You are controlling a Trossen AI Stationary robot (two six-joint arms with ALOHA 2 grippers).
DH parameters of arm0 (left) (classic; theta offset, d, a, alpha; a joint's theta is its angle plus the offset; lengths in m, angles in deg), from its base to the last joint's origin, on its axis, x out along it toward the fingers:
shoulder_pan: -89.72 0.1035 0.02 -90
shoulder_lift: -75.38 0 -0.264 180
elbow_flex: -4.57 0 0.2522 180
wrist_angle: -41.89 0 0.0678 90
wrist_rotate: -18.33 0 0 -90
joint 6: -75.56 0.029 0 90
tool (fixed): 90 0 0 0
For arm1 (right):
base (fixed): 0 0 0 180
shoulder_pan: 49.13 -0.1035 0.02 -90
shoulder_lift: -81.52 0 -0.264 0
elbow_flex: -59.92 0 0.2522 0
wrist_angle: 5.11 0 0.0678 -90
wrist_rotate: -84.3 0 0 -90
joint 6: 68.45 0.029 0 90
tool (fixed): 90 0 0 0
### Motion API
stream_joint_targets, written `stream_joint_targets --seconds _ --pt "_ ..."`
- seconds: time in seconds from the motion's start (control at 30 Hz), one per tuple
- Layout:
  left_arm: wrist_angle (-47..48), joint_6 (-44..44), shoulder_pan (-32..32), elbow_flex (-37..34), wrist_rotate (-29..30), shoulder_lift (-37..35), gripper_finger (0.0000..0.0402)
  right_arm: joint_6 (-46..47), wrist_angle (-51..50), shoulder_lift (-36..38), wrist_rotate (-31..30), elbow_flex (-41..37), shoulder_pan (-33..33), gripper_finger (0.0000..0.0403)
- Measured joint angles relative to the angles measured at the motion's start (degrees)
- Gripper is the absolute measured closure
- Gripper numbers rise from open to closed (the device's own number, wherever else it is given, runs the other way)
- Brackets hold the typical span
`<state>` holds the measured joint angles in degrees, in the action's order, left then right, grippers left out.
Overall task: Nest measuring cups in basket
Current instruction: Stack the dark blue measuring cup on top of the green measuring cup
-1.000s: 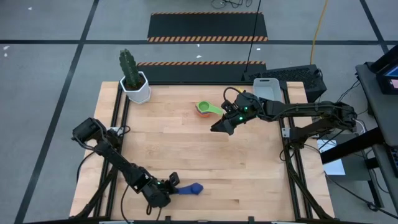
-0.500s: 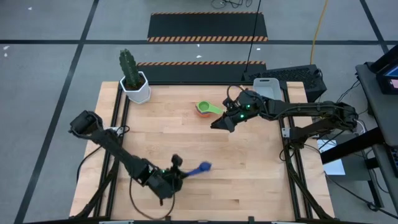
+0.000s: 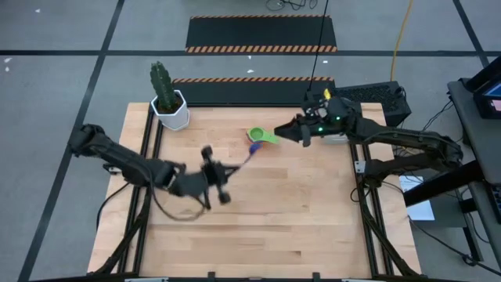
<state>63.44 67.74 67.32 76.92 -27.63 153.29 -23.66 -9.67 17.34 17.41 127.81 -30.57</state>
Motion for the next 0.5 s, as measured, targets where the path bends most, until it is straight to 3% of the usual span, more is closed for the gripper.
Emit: stream_joint_targets --seconds 0.3,0.5 --pt "-28.3 -3.3 12.0 0.0 -1.4 -2.8 0.0396 -2.0 6.2 2.7 -2.4 0.0 1.0 0.0246" --pt "-42.3 -7.7 18.7 0.0 -7.0 -1.8 0.0392 0.2 12.1 1.3 -6.0 0.0 1.0 0.0246"
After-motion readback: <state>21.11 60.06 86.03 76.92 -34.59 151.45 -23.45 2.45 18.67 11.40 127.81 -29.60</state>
